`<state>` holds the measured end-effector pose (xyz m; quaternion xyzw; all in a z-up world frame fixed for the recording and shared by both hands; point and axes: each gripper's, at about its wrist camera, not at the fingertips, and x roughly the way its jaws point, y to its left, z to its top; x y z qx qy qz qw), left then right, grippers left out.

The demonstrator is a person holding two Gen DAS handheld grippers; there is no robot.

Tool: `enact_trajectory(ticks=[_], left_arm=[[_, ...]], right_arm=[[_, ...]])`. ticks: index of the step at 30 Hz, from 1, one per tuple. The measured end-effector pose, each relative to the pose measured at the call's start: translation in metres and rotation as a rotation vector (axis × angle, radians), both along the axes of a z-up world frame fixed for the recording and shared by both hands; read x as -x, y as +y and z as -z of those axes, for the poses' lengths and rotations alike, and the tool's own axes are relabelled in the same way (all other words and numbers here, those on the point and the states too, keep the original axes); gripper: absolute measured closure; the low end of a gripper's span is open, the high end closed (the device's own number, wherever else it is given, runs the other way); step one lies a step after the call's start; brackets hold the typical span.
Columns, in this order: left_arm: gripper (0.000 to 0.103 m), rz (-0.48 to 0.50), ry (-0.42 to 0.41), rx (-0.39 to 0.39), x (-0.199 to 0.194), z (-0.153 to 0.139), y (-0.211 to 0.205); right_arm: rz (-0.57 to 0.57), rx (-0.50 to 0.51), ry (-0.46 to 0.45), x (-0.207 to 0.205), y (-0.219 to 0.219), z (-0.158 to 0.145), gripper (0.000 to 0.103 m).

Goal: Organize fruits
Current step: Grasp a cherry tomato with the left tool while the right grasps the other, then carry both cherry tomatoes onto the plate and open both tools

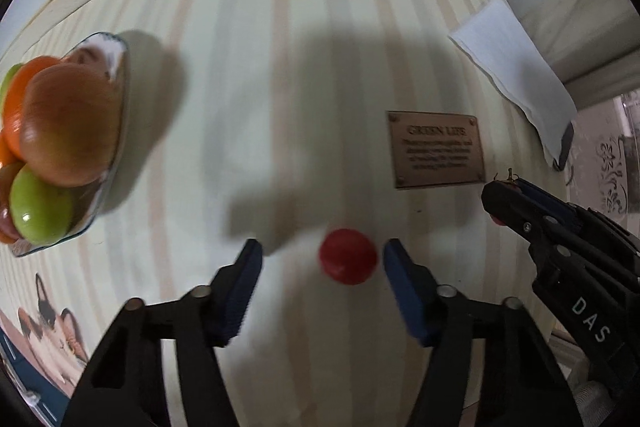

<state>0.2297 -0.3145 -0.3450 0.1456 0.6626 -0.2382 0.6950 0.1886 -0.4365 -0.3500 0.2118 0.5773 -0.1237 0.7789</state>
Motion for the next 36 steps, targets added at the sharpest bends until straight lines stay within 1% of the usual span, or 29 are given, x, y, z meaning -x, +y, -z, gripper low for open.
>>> enact_trajectory(ticks=[1, 3, 6, 12, 15, 16, 17, 20, 25, 28, 31, 36], left_arm=[[0.053, 0.009, 0.001, -0.003, 0.002, 0.002, -0.005], [0.066, 0.024, -0.009, -0.007, 0.004, 0.005, -0.01], [0.075, 0.049, -0.017, -0.004, 0.007, 0.004, -0.021], [0.076, 0.06, -0.017, 0.0, 0.013, 0.006, -0.032], [0.076, 0.051, -0.015, 0.009, 0.014, 0.003, -0.021], [0.076, 0.043, -0.018, 0.012, 0.004, -0.002, -0.01], [0.076, 0.033, -0.021, 0.019, 0.003, -0.008, 0.0], [0.076, 0.004, -0.023, 0.034, 0.0, -0.013, 0.014], [0.076, -0.071, -0.04, 0.071, -0.009, -0.034, 0.053], [0.076, -0.141, -0.057, 0.094, -0.015, -0.052, 0.087], [0.076, -0.237, -0.074, 0.119, -0.028, -0.069, 0.133], [0.076, -0.389, -0.108, 0.147, -0.046, -0.089, 0.202]], right_arm=[[0.007, 0.001, 0.002, 0.001, -0.001, 0.001, 0.074], [0.019, 0.001, 0.003, 0.006, -0.009, -0.001, 0.074], [0.031, 0.004, 0.0, 0.01, -0.013, -0.005, 0.074], [0.035, 0.016, -0.017, 0.011, -0.017, -0.014, 0.074], [0.033, 0.017, -0.028, 0.011, -0.016, -0.021, 0.074], [0.031, 0.017, -0.032, 0.009, -0.014, -0.023, 0.074], [0.027, 0.018, -0.037, 0.007, -0.012, -0.025, 0.074], [0.009, 0.011, -0.054, 0.004, -0.007, -0.034, 0.074], [-0.059, -0.028, -0.084, -0.005, 0.025, -0.049, 0.074], [-0.12, -0.074, -0.102, -0.015, 0.053, -0.058, 0.074], [-0.187, -0.128, -0.115, -0.028, 0.084, -0.065, 0.074], [-0.312, -0.223, -0.134, -0.065, 0.141, -0.079, 0.074]])
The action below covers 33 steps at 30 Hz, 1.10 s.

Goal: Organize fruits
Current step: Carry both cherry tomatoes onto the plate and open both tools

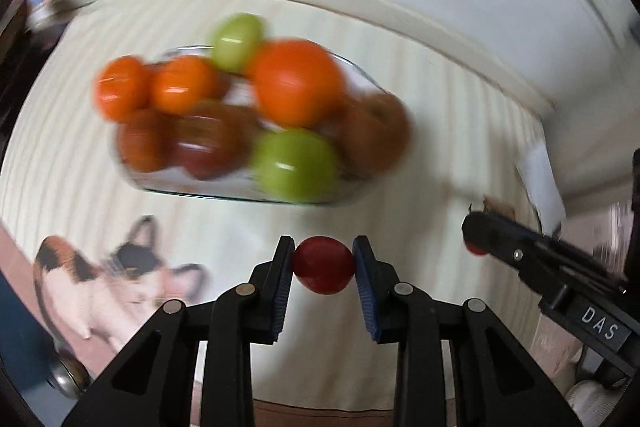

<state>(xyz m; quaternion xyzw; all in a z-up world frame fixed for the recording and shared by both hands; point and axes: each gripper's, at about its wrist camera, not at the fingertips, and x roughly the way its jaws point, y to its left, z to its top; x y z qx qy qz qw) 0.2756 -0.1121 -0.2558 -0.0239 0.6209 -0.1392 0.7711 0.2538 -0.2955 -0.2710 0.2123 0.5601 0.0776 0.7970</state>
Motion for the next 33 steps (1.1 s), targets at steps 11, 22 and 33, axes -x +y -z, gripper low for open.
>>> enact_trajectory(ticks=[11, 22, 33], left_arm=[[0.076, -0.247, 0.061, 0.084, -0.063, 0.006, 0.122], [0.076, -0.264, 0.116, 0.177, -0.087, 0.011, 0.143], [0.075, -0.133, 0.139, 0.098, -0.145, 0.011, 0.115]], right_arm=[[-0.261, -0.025, 0.017, -0.074, 0.131, 0.009, 0.074], [-0.248, -0.018, 0.044, -0.081, 0.161, 0.042, 0.074], [-0.202, -0.028, -0.033, -0.117, 0.154, 0.014, 0.074]])
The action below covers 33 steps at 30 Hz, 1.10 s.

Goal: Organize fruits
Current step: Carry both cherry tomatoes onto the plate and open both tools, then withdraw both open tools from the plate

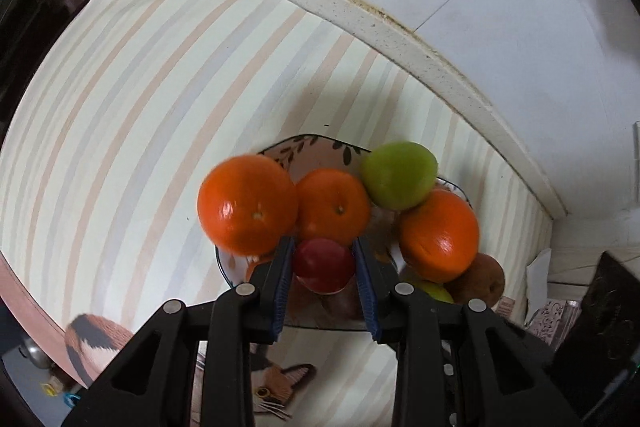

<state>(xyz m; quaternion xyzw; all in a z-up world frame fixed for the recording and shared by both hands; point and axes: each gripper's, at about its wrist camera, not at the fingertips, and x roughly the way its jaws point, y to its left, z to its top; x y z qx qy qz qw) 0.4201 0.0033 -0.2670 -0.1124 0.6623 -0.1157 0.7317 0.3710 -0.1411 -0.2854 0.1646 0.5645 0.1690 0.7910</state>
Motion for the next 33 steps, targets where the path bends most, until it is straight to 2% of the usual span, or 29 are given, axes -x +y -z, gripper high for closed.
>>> enact_trajectory(ticks=[8, 10, 11, 12, 13, 14, 15, 17, 18, 20, 26, 30, 33], left_arm=[[0.073, 0.015, 0.041, -0.016, -0.015, 0.007, 0.001], [0.072, 0.013, 0.044, -0.012, -0.015, 0.006, 0.001], [0.067, 0.014, 0.045, -0.006, -0.015, 0.004, 0.001], [0.058, 0.015, 0.045, 0.003, -0.014, 0.003, 0.002], [0.053, 0.013, 0.042, 0.011, -0.013, 0.0, 0.003], [0.041, 0.008, 0.035, 0.011, -0.011, -0.003, 0.005], [0.033, 0.006, 0.024, 0.012, -0.009, -0.007, 0.007], [0.03, 0.001, -0.002, 0.002, -0.005, -0.017, 0.011], [0.025, 0.001, -0.015, -0.013, -0.002, -0.021, 0.012], [0.015, -0.004, -0.052, -0.05, 0.007, -0.032, 0.016], [0.008, -0.018, -0.159, -0.165, 0.051, -0.057, 0.023], [0.007, -0.015, -0.215, -0.227, 0.082, -0.069, 0.018], [0.007, -0.024, -0.24, -0.232, 0.1, -0.076, 0.016]], right_arm=[[-0.079, 0.097, -0.017, -0.026, 0.031, 0.008, 0.072], [-0.079, 0.099, -0.006, -0.027, 0.033, 0.009, 0.055], [-0.07, 0.095, -0.008, -0.026, 0.03, 0.008, 0.038], [-0.061, 0.088, -0.014, -0.023, 0.027, 0.005, 0.033], [-0.052, 0.086, -0.017, -0.021, 0.023, 0.003, 0.032], [-0.038, 0.087, -0.017, -0.018, 0.017, -0.001, 0.028], [-0.025, 0.083, -0.018, -0.016, 0.012, -0.004, 0.023], [0.007, 0.087, -0.022, -0.011, 0.001, -0.012, 0.014], [0.021, 0.103, -0.027, -0.008, -0.005, -0.017, 0.01], [0.049, 0.164, -0.041, -0.001, -0.015, -0.027, 0.009], [0.109, 0.361, -0.073, 0.026, -0.034, -0.058, 0.005], [0.131, 0.404, -0.079, 0.047, -0.042, -0.071, 0.004], [0.141, 0.42, -0.087, 0.06, -0.046, -0.079, 0.004]])
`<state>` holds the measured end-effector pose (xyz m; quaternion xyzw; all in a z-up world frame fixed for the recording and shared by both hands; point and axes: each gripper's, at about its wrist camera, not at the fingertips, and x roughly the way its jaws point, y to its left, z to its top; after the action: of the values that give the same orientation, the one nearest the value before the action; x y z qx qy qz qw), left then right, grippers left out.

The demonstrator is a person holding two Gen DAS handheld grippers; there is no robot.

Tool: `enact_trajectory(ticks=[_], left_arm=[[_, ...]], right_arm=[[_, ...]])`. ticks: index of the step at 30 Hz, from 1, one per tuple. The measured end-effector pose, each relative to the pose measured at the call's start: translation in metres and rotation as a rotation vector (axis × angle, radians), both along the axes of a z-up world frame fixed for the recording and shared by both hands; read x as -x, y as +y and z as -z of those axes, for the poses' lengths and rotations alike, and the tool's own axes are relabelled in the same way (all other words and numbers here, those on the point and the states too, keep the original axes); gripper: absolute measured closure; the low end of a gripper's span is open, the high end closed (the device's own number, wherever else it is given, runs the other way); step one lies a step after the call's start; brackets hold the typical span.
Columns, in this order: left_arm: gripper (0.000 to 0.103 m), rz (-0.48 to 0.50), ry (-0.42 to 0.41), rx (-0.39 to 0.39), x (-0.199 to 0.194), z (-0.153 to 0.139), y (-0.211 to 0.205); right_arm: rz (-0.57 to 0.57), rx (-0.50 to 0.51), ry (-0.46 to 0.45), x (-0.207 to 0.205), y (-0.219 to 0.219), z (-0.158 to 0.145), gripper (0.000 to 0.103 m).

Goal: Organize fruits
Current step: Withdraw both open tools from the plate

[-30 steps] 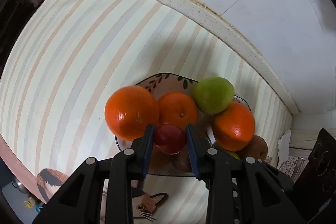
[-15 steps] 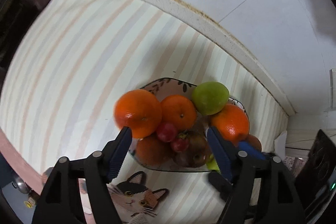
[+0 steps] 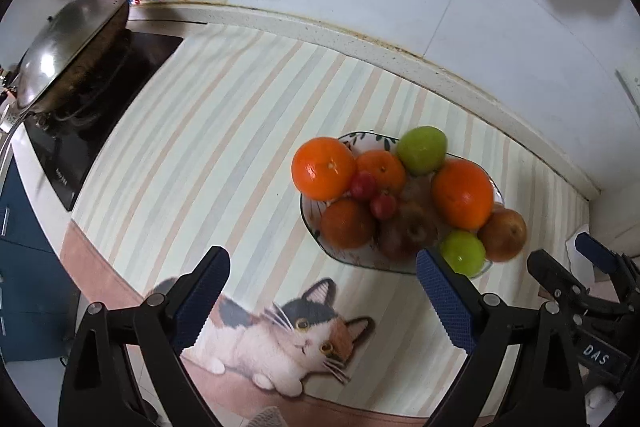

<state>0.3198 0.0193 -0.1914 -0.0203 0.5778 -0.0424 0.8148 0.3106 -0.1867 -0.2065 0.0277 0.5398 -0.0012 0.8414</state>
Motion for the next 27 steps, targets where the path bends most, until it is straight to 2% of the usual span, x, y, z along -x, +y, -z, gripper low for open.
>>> enact_trajectory(ticks=[6, 13, 18, 27], left_arm=[[0.007, -0.01, -0.046, -0.006, 0.026, -0.015, -0.009], [0.008, -0.039, -0.126, -0.018, 0.06, -0.047, -0.015], [0.008, -0.044, -0.197, -0.052, 0.095, -0.074, -0.017], [0.007, -0.007, -0.298, -0.042, 0.169, -0.118, 0.0]], right_arm=[[0.004, -0.001, -0.038, 0.023, -0.006, -0.02, 0.004], [-0.026, 0.0, -0.114, 0.06, -0.005, -0.059, 0.004], [-0.033, 0.006, -0.176, 0.1, -0.001, -0.094, 0.004], [0.012, 0.01, -0.291, 0.187, 0.015, -0.153, 0.003]])
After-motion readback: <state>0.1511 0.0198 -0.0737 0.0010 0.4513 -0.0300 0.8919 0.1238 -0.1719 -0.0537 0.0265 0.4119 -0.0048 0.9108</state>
